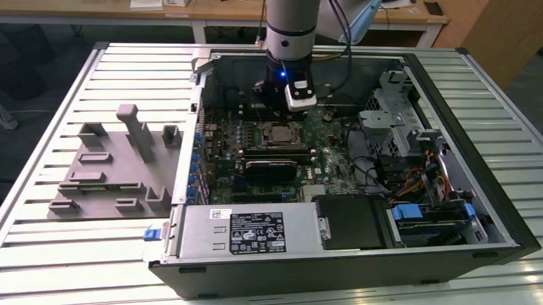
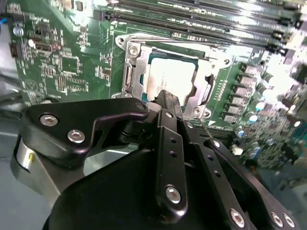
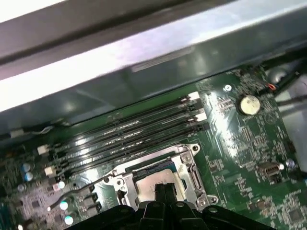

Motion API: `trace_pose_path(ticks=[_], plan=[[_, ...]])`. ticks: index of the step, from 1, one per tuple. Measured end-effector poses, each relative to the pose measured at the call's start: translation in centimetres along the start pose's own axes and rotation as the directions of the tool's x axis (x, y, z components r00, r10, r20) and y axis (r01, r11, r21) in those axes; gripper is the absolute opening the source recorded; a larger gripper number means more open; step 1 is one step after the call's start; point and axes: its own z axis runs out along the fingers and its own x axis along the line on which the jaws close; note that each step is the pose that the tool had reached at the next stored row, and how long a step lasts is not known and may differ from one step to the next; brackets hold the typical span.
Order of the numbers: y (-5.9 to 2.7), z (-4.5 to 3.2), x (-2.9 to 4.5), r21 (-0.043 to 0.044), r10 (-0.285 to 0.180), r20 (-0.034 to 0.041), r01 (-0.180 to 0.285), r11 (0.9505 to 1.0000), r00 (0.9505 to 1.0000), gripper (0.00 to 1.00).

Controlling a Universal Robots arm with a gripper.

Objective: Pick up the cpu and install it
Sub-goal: 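Close the cpu cover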

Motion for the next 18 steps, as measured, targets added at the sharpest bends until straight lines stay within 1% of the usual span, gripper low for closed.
trace_pose_path(ticks=[2, 4, 9, 10, 18], plan=[[0.0, 0.03, 0.0, 0.0009, -0.036, -0.0007, 0.036, 0.9994, 0.9994, 0.11], [0.0, 0.06, 0.0, 0.0025, -0.071, -0.0012, 0.071, 0.9975, 0.9975, 0.11], [0.0, 0.13, 0.0, 0.0069, -0.144, -0.0022, 0.144, 0.9895, 0.9895, 0.11], [-0.01, 0.13, 0.0, 0.0078, -0.15, -0.0023, 0.15, 0.9886, 0.9886, 0.11], [-0.03, 0.14, 0.09, 0.0075, -0.152, -0.0021, 0.152, 0.9883, 0.9883, 0.11]])
